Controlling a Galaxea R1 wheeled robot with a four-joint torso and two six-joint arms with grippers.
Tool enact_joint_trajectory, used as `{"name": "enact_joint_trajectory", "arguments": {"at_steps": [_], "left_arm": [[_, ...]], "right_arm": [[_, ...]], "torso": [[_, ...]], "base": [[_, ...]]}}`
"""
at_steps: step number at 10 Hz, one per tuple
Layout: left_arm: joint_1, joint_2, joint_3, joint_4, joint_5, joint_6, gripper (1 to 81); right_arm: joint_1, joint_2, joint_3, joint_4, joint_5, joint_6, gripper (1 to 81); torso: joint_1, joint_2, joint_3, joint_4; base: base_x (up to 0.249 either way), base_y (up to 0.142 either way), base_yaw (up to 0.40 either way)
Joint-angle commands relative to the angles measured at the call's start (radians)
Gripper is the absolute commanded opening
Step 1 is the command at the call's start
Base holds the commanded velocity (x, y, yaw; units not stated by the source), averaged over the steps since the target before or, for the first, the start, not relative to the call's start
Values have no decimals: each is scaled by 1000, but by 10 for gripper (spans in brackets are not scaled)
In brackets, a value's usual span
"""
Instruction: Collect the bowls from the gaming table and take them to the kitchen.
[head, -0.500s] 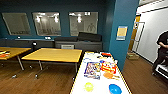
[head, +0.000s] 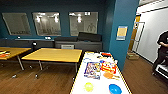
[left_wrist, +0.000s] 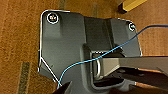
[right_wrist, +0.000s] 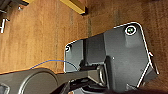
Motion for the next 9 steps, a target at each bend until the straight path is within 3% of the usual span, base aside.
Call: {"name": "enact_joint_trajectory", "arguments": {"at_steps": [1, 3, 6, 8, 9], "left_arm": [[-39, -14, 8, -4, 49, -3, 811], [-39, -10, 6, -5, 48, -3, 811], [-39, -8, 3, -5, 49, -3, 811], [-40, -7, 3, -5, 49, -3, 811], [-40, -7, 3, -5, 49, -3, 811]], "right_arm": [[98, -209, 222, 1, 24, 6, 811], [138, -274, 299, 15, 21, 71, 811], [183, -309, 309, 13, 23, 85, 811], [222, -335, 331, 12, 23, 85, 811], [246, -363, 352, 13, 23, 85, 811]], "torso": [[0, 0, 0, 0], [0, 0, 0, 0], [0, 0, 0, 0], [0, 0, -93, 0], [0, 0, -99, 0]], "base": [[0, 0, 0], [0, 0, 0], [0, 0, 0], [0, 0, 0], [0, 0, 0]]}}
